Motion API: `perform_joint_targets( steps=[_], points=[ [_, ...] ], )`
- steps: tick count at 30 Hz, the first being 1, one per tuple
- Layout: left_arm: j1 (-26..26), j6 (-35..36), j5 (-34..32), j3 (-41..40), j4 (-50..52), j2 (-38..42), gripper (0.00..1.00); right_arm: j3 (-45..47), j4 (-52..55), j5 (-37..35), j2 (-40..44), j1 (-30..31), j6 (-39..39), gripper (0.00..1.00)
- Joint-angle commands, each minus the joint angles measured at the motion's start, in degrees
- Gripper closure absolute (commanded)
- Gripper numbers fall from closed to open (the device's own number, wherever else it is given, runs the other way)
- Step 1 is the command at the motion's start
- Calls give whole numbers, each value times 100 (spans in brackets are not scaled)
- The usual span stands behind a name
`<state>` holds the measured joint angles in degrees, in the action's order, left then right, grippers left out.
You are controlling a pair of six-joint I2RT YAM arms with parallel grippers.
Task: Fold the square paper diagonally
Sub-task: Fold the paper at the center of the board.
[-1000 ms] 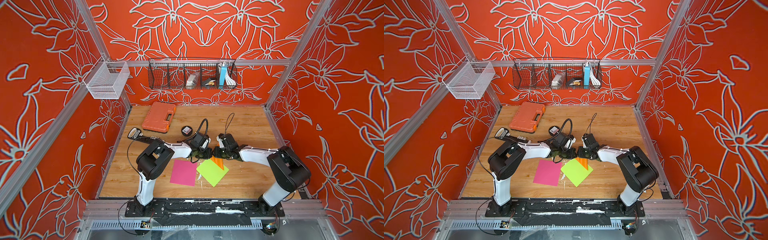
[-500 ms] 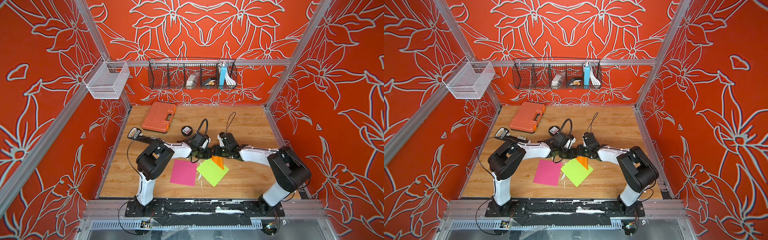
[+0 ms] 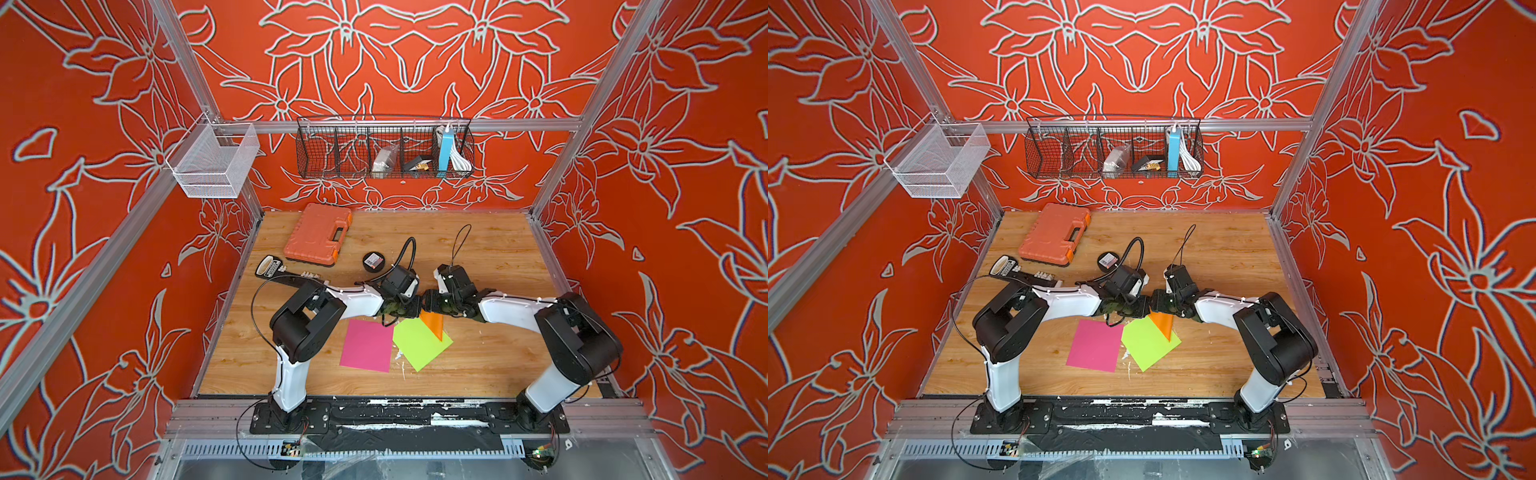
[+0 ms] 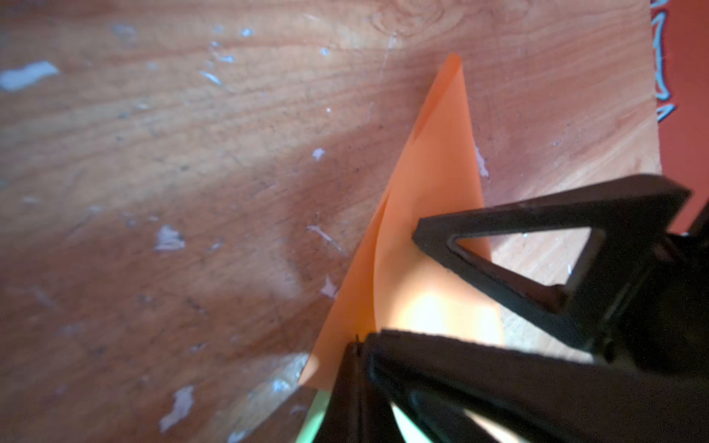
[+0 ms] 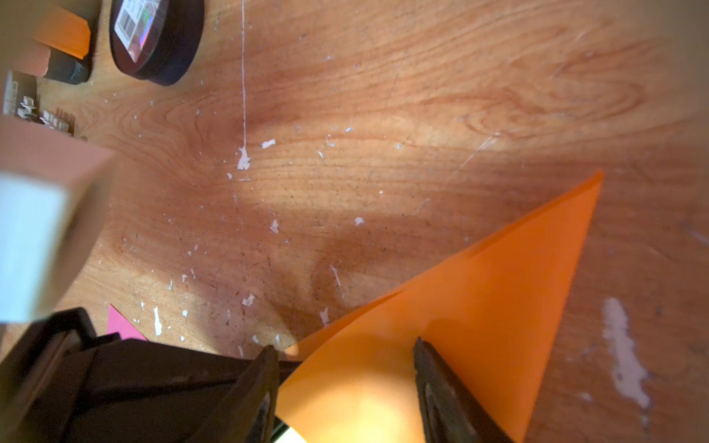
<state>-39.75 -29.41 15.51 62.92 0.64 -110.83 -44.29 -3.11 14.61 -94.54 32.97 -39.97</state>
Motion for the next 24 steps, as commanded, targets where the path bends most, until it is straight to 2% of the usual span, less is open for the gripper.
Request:
perform_joint_targets(
  steps=[1,10,20,24],
  points=[
    [21,101,-416,-59,443,168,100,8,546,34,-173,59,-47,40],
    [26,129,-625,-183,437,418,100,-27,562,85,-192,58,-46,47],
    [28,105,-586,-383,201,626,100,-71,615,59,-179,79,-16,48],
    [27,114,-374,-554,-138,777,93,-77,619,58,-202,98,-24,54]
  ],
)
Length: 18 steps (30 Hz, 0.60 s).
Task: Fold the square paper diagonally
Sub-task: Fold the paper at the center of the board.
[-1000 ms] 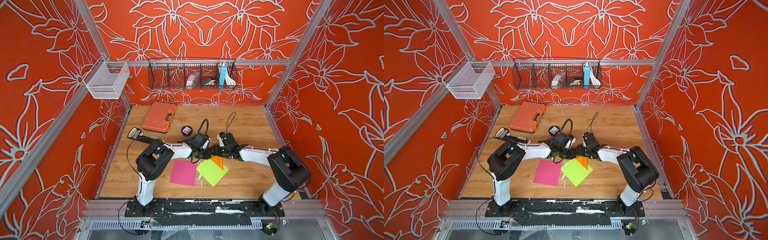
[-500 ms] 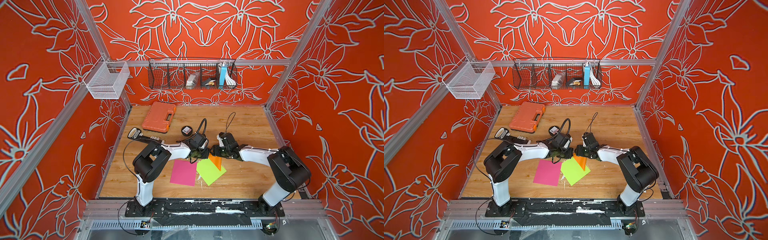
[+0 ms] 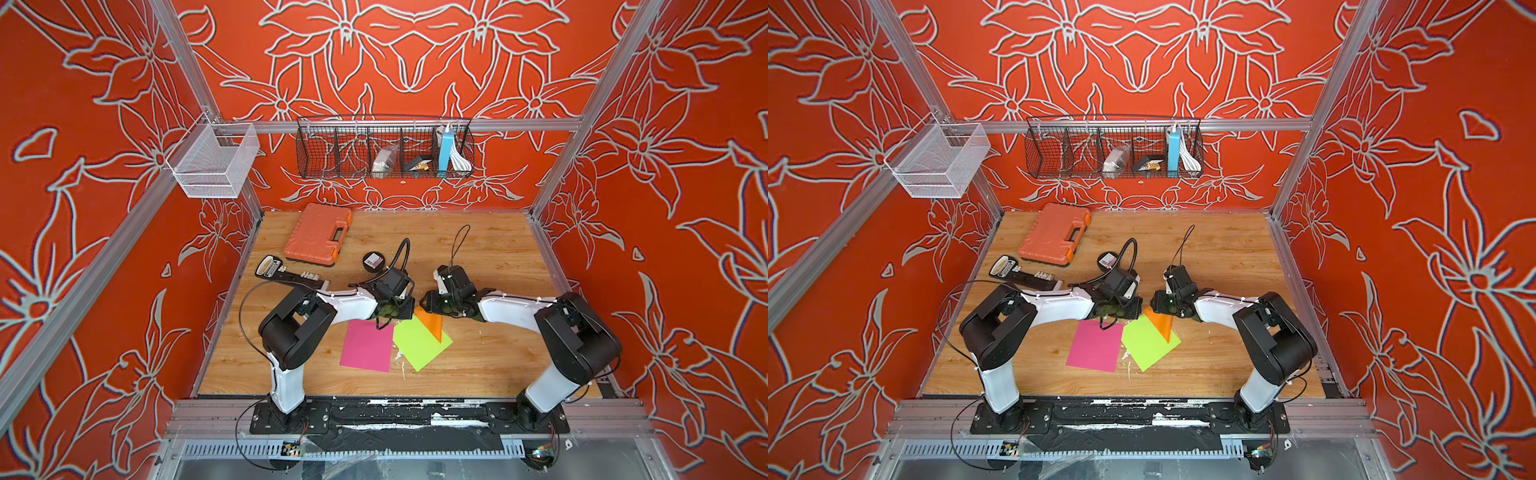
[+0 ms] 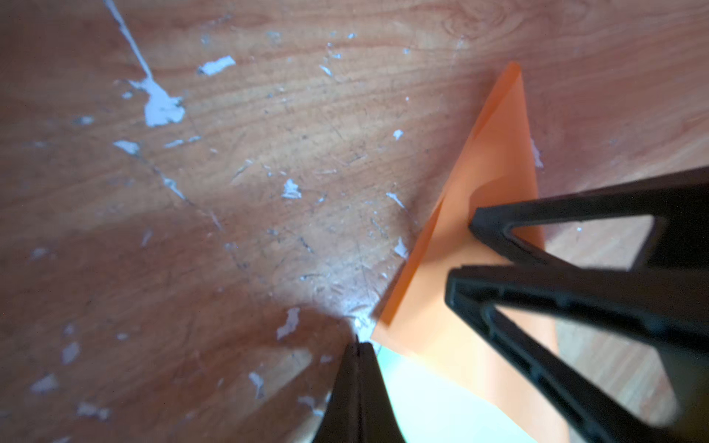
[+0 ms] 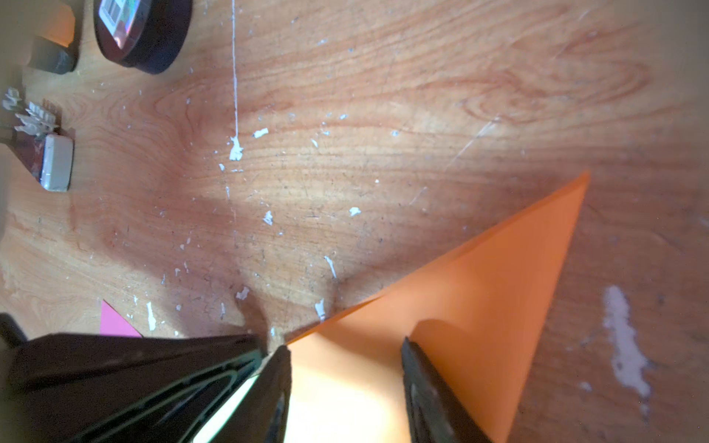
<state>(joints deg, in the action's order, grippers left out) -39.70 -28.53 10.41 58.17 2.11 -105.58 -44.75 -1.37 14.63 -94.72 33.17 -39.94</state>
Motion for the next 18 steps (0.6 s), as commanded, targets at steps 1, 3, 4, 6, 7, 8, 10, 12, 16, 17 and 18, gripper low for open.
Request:
perform_joint_targets(
  steps=[1,3,4,6,7,8,10,12,16,17,18],
  points=[
    [23,36,144,-103,-328,271,93,-34,444,57,-190,85,-22,55],
    [24,31,246,-157,-460,299,93,-35,462,40,-179,83,-22,56],
    [24,16,341,-190,-552,306,93,-34,462,32,-179,85,-21,56],
    [23,-30,453,-227,-647,296,94,-43,477,22,-176,86,-22,57],
    [16,-45,489,-226,-659,281,94,-54,492,21,-170,86,-14,57],
    [16,-47,519,-214,-671,256,94,-53,510,14,-170,89,-1,57],
    [12,-99,620,-234,-756,223,94,-54,518,-6,-153,94,-2,57],
    [10,-138,689,-227,-808,179,93,-51,532,-14,-152,98,3,57],
    [-3,-169,734,-179,-818,64,92,-42,529,-13,-135,93,5,57],
    [-2,-168,734,-152,-809,26,92,-48,527,-13,-139,94,5,57],
    [-10,-178,727,-125,-777,-12,92,-41,524,-22,-127,93,-1,57]
  ],
)
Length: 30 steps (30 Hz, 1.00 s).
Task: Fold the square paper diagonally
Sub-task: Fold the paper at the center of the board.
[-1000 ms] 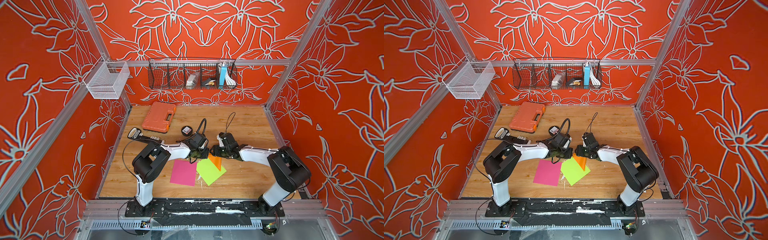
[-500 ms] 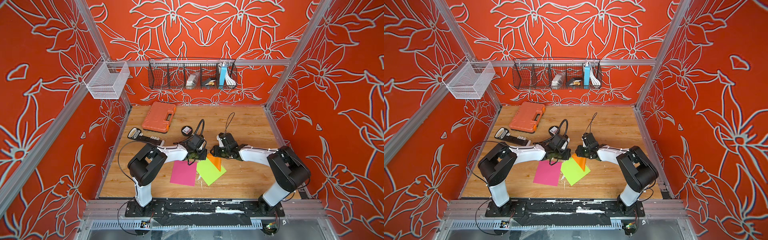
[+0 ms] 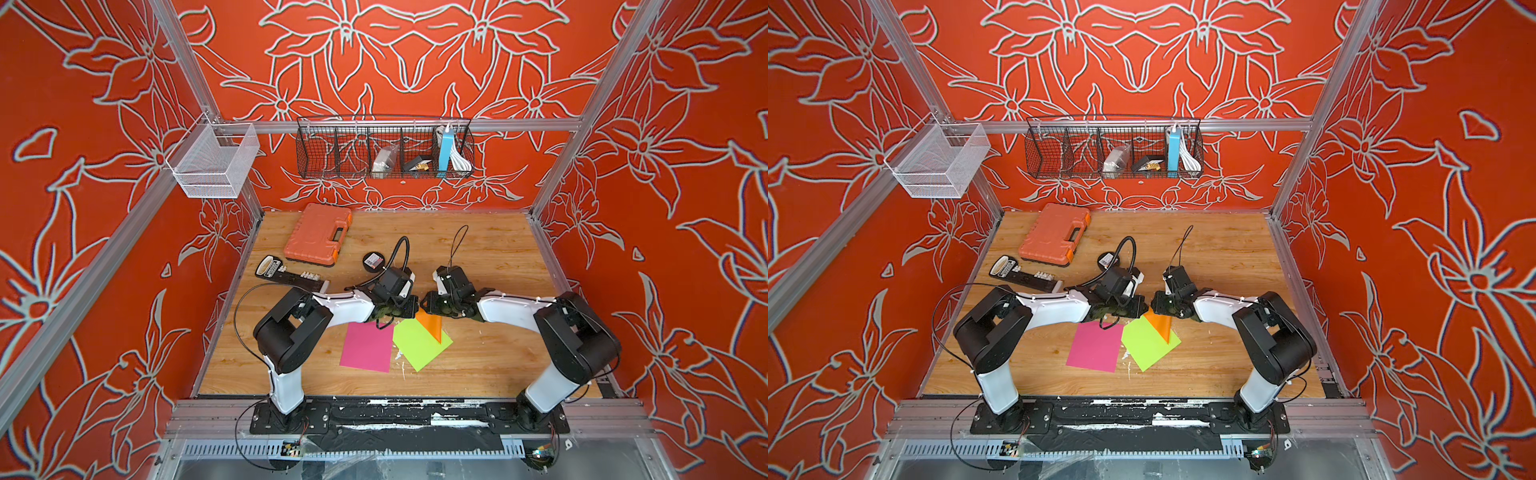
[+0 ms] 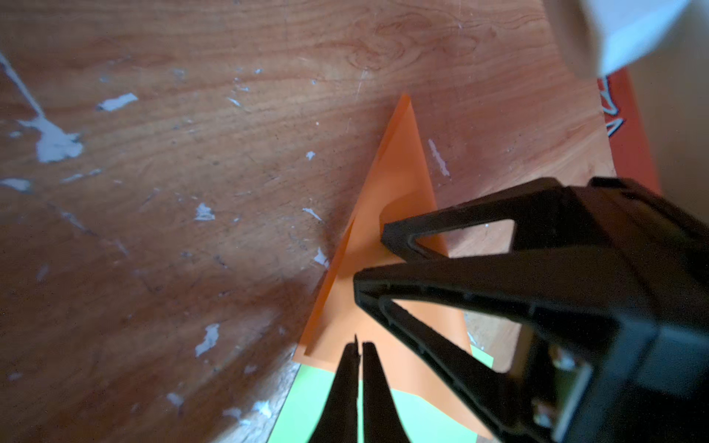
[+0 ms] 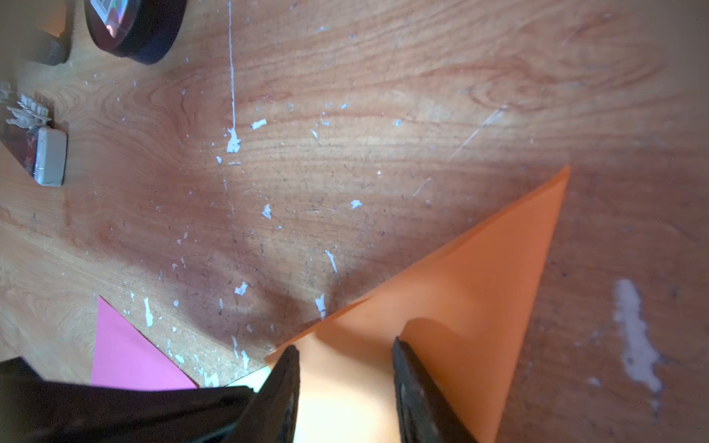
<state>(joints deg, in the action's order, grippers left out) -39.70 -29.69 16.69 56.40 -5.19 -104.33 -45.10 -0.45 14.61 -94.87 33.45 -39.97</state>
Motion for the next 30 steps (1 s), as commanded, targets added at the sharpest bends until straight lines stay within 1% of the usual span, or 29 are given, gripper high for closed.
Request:
perform_joint_targets(
  steps=[1,5,19,22,30],
  points=[
    [-11,-63,79,95,11,-181,93,1,426,-23,-111,69,5,57],
    [-11,-75,-31,227,229,-331,97,-7,438,-18,-107,66,3,57],
    [-11,-78,-45,536,586,-687,100,-95,508,92,-2,69,72,57],
    [-11,-82,-104,595,696,-735,100,-173,651,115,158,72,156,57],
    [-12,-89,-210,671,835,-791,100,-306,1338,-204,796,58,335,57]
  ],
)
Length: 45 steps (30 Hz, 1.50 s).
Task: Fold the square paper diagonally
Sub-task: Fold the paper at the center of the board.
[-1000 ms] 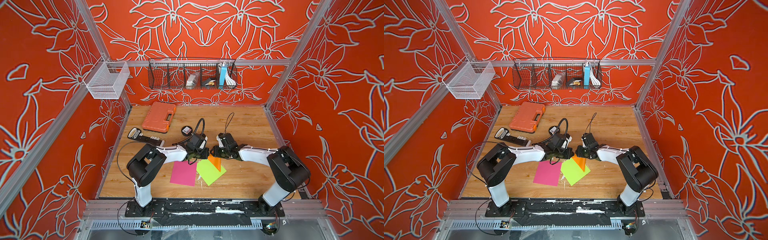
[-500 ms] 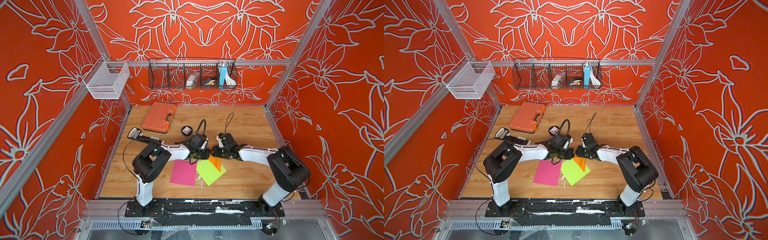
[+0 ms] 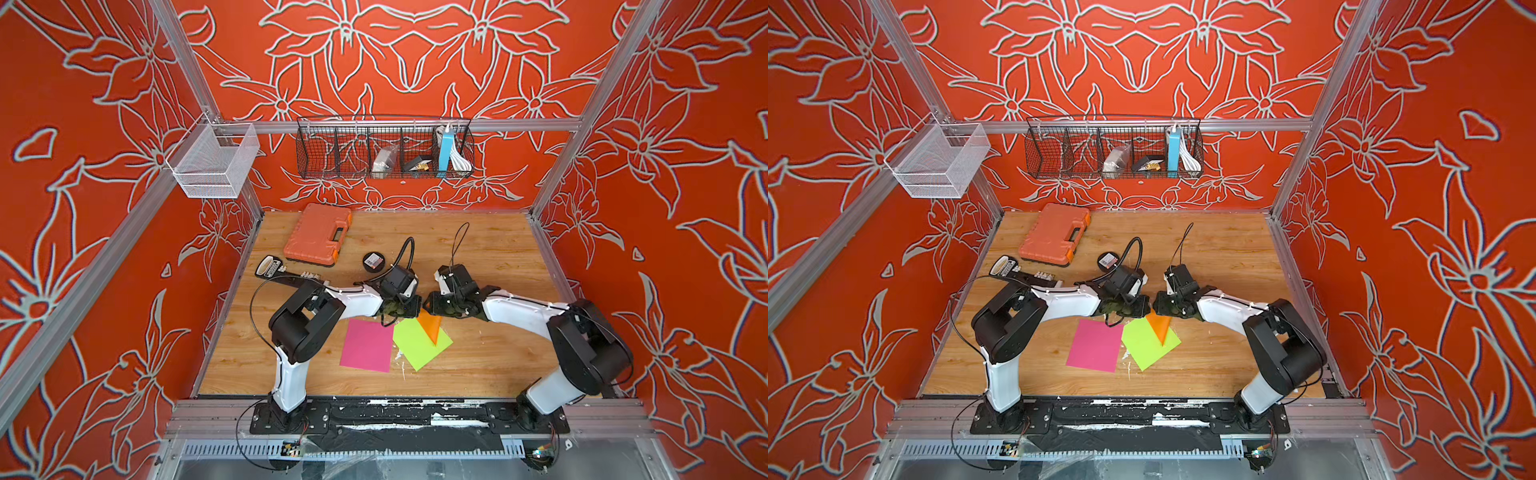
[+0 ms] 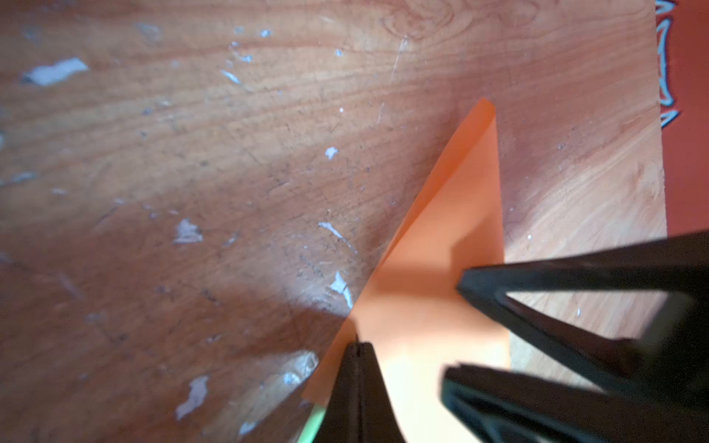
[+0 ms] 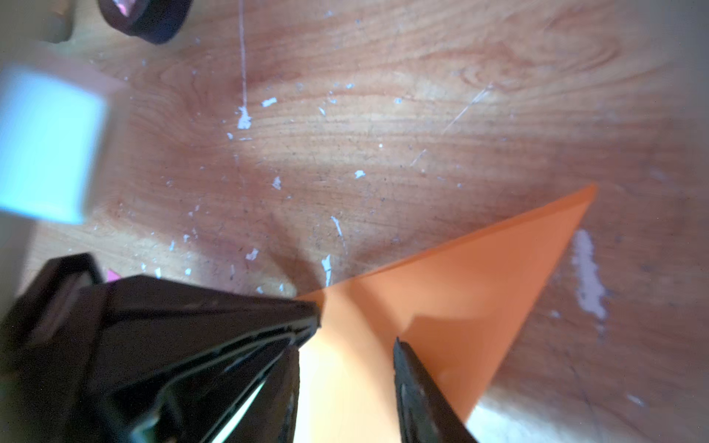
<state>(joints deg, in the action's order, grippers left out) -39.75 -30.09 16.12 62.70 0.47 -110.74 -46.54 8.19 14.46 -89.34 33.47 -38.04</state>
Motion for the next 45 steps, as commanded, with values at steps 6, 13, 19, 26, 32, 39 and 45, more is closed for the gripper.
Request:
perform_joint_targets(
  steps=[6,13,19,26,32,39,45],
  points=[
    [-8,-40,-144,41,271,-162,100,40,671,-242,576,-15,127,51],
    [-12,-24,-144,46,280,-155,100,50,787,-115,701,-92,307,66],
    [-7,-14,-121,50,275,-153,100,-196,750,280,380,-87,399,99],
    [-7,-4,-126,59,280,-161,100,-275,459,414,-31,-73,230,100],
    [-7,9,-143,67,289,-163,100,-278,428,356,-348,-78,233,100],
    [-9,20,-151,76,299,-171,100,-147,505,86,-383,-89,280,100],
    [-7,30,-169,76,308,-169,100,-54,570,-39,-422,-191,358,100]
  ],
)
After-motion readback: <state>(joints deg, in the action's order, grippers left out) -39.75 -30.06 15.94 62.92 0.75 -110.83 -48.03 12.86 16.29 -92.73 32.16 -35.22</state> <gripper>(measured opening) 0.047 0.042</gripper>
